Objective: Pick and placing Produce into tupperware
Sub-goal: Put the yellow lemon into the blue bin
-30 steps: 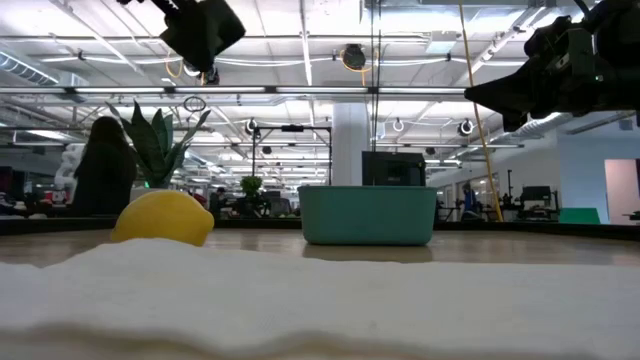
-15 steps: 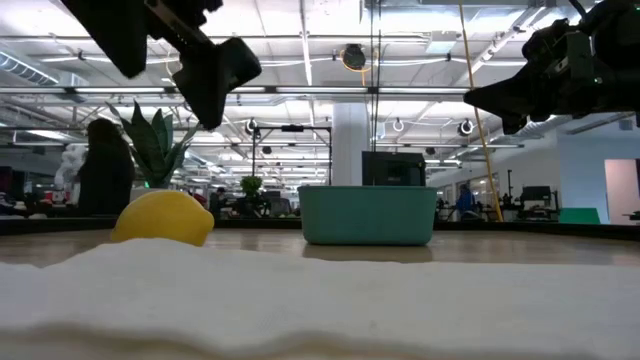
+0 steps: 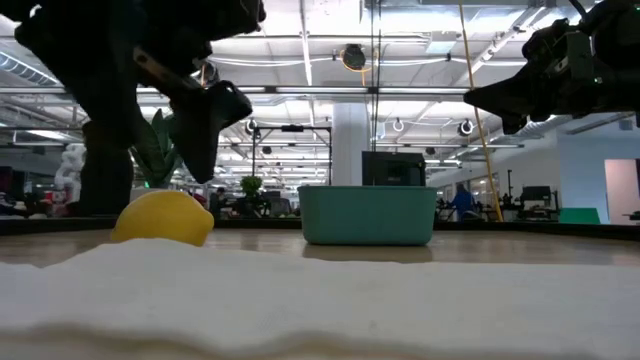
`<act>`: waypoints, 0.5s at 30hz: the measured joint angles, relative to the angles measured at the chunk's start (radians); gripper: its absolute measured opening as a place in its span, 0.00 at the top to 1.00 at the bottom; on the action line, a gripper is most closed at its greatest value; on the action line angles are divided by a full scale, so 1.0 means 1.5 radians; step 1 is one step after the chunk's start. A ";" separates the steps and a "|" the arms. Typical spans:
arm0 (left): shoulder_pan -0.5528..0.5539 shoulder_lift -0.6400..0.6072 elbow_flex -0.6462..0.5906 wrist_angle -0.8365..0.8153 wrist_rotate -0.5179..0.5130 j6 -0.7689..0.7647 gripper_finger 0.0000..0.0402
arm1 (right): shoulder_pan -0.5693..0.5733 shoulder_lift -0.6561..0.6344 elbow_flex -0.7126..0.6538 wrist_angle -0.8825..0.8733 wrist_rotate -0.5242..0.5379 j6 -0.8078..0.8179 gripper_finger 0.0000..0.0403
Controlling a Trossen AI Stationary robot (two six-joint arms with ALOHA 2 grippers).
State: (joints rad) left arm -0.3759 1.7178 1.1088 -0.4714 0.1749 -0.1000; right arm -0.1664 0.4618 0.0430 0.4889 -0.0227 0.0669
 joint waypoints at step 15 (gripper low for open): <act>-0.006 0.000 -0.014 0.041 0.004 0.003 0.26 | 0.000 0.000 0.000 0.000 0.000 0.000 1.00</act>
State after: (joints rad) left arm -0.3843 1.7176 1.0878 -0.4099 0.1810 -0.0952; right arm -0.1665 0.4618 0.0432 0.4881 -0.0227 0.0673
